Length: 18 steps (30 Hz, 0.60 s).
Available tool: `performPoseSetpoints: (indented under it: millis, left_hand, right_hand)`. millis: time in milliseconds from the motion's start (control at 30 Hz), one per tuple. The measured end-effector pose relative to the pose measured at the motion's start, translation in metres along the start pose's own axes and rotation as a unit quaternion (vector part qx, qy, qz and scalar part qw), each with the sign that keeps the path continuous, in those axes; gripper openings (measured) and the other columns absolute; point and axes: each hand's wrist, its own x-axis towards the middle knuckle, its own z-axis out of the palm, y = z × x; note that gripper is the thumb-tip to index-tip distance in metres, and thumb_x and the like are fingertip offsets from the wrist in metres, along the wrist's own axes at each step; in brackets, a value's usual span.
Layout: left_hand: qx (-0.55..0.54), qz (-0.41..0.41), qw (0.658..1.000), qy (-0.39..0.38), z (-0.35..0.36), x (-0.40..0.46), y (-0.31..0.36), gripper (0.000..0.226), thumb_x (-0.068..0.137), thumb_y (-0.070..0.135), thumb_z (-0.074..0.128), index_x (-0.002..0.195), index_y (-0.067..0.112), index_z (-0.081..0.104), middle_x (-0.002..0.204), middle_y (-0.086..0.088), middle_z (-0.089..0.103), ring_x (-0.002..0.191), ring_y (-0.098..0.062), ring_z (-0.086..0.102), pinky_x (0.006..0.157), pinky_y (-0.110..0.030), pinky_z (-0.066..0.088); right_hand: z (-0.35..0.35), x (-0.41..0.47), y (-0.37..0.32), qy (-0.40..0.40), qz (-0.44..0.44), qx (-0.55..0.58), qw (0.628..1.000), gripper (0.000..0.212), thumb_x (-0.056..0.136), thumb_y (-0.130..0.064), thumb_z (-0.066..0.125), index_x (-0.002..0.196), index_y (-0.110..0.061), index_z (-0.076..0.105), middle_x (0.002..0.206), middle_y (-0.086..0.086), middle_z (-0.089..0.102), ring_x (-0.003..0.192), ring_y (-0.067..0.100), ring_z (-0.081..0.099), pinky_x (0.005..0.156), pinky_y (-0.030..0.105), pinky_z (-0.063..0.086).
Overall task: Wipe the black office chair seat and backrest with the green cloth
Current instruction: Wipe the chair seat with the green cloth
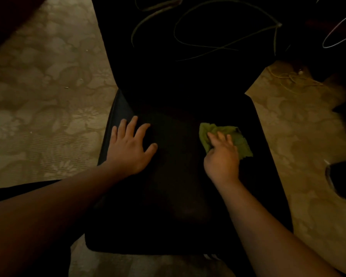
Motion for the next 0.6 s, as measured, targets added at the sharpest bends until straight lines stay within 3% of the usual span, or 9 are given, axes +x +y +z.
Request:
performPoseSetpoints:
  millis: [67,200,267,467,600]
  left_hand:
    - [0.003,0.005,1.000,0.009,0.001,0.016,0.000,0.077,0.094,0.072,0.033,0.159,0.037,0.012,0.171,-0.001,0.000,0.156,-0.027,-0.010,0.123,-0.051,-0.007]
    - [0.000,0.023,0.999,0.030,0.006,0.030,-0.005,0.077,0.096,0.066,0.025,0.162,0.030,0.007,0.171,0.000,-0.003,0.155,-0.023,-0.013,0.123,-0.050,-0.010]
    - [0.003,0.014,0.999,0.035,0.009,0.031,-0.008,0.079,0.096,0.065,0.022,0.162,0.026,-0.001,0.170,-0.001,-0.010,0.154,-0.021,-0.021,0.123,-0.046,-0.012]
    - [0.012,0.012,0.999,0.032,0.006,0.038,-0.006,0.083,0.097,0.067,0.019,0.162,0.022,-0.004,0.169,-0.001,-0.014,0.152,-0.019,-0.025,0.124,-0.045,-0.014]
    - [0.020,0.030,0.999,0.026,0.004,0.044,-0.007,0.082,0.096,0.065,0.018,0.162,0.022,-0.004,0.169,0.000,-0.016,0.151,-0.019,-0.028,0.123,-0.048,-0.014]
  right_hand:
    - [0.009,0.005,-0.026,-0.012,-0.039,-0.023,0.999,0.063,0.090,-0.012,0.047,0.150,-0.026,0.033,0.159,0.003,0.026,0.148,0.027,0.014,0.119,0.047,0.016]
    - [0.030,0.009,-0.074,-0.100,-0.240,-0.035,0.965,0.067,0.092,-0.013,0.050,0.153,-0.029,0.025,0.162,-0.003,0.018,0.150,0.019,0.007,0.122,0.040,0.007]
    - [0.034,0.027,-0.080,-0.096,-0.277,-0.053,0.955,0.068,0.093,-0.014,0.049,0.153,-0.031,0.022,0.162,-0.005,0.017,0.150,0.016,0.006,0.122,0.040,0.008]
    - [0.039,0.106,-0.088,-0.049,-0.114,-0.088,0.988,0.076,0.091,-0.019,0.054,0.155,-0.026,0.015,0.162,0.003,0.015,0.149,0.025,0.008,0.119,0.045,0.019]
    - [0.057,0.130,-0.132,-0.079,-0.142,-0.096,0.982,0.076,0.090,-0.024,0.054,0.155,-0.027,0.015,0.162,0.002,0.014,0.149,0.027,0.006,0.119,0.047,0.017]
